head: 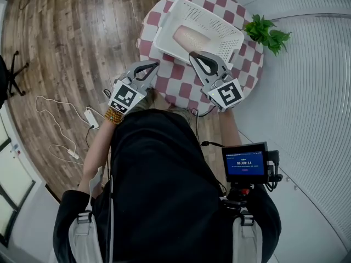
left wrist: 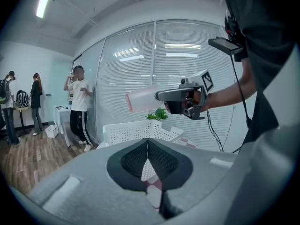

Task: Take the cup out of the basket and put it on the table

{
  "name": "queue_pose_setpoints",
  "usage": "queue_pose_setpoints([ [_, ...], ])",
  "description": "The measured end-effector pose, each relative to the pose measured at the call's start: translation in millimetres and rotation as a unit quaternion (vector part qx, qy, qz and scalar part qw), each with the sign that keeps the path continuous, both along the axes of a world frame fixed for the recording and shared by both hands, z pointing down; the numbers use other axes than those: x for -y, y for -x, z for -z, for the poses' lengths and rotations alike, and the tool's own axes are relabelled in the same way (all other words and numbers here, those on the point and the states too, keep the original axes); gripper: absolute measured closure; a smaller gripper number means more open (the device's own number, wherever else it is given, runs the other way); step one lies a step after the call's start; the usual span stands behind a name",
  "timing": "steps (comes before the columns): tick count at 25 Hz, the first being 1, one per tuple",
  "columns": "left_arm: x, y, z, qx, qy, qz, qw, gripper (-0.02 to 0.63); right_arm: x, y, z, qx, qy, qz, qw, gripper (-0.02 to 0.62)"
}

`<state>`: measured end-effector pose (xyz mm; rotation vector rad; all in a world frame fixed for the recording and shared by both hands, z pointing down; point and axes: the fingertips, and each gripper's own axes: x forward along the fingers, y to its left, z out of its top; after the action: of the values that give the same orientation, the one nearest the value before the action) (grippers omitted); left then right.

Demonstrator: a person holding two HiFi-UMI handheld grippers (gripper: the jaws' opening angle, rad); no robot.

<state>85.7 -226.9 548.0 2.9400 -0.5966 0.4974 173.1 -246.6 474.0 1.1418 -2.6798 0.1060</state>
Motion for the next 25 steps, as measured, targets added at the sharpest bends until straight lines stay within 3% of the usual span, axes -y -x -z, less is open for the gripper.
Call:
queue_pose_setpoints([
  [10,1,-10,11,-0.019,-0.01,-0.018,0.9996,0.6,-16,5,9,0.064,-0.005,-0.024,0.998,0.572],
  [17,1,-17,24,-0.054,-0.017,-0.024,0.9981,0.6,-33,5,0,0.103,0.009,-0.043,0.994,0.572],
  [25,-9,-18,28,-0.065,-0.016,-0.045,0.9968,0.6,-48,7,-27,0.107,0.022,-0.073,0.991,0.572],
])
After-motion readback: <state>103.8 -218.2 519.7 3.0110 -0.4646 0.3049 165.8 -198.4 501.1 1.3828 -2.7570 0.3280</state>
